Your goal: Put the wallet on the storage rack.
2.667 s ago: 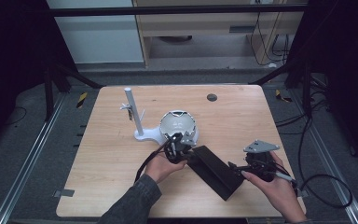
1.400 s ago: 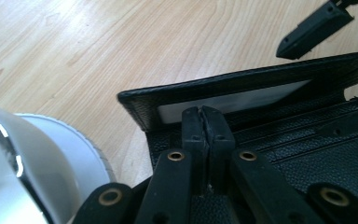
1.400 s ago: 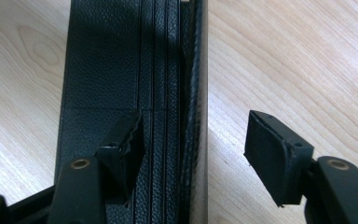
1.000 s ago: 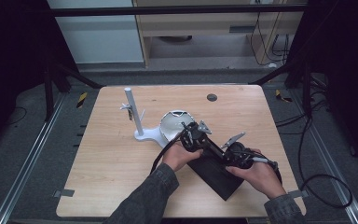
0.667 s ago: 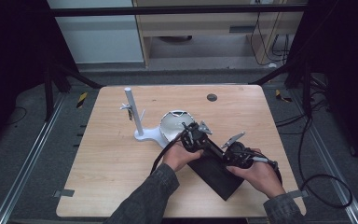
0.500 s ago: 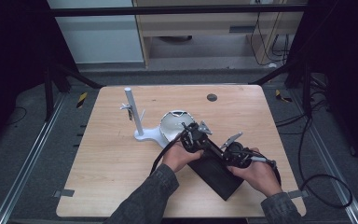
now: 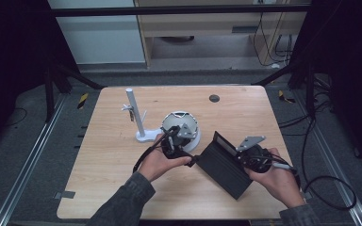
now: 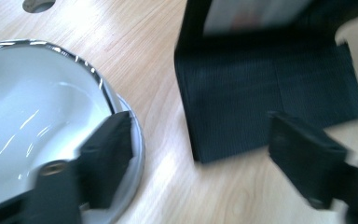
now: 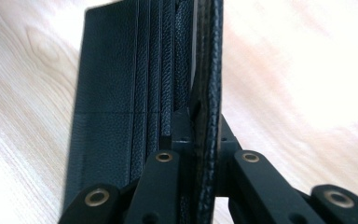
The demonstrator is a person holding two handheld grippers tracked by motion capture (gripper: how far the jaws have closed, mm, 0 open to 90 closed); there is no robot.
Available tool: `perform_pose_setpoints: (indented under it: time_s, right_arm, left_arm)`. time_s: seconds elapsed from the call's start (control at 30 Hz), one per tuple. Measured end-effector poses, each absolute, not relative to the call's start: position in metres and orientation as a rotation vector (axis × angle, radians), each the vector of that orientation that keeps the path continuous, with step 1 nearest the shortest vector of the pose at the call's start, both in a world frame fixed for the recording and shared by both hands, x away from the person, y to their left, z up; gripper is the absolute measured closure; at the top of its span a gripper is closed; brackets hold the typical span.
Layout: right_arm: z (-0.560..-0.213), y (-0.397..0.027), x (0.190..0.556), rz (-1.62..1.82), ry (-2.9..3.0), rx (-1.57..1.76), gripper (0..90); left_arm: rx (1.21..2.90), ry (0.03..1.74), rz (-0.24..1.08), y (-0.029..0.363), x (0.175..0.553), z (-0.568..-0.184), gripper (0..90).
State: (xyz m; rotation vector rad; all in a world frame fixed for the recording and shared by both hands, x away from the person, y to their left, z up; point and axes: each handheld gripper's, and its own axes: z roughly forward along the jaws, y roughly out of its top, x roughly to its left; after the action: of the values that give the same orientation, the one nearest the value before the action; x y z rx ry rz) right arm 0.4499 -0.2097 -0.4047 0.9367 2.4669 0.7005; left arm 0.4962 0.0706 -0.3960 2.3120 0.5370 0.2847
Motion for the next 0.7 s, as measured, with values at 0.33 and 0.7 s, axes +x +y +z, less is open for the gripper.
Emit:
perform_pose_setpoints:
  time_s: [0.33,0.7]
  right_arm:
    - [-0.369,-0.227,0.435,0.841,2.294,0.877,84.8]
    - [-0.350,-0.218,0.437,0.960,2.190,0.806,84.8]
  left_arm:
    - [2.253,0.575,0.334,0.108,0.488,-0.378,12.9]
    - [2.221,0.541,0.333,0.117,0.492,-0.365,11.1]
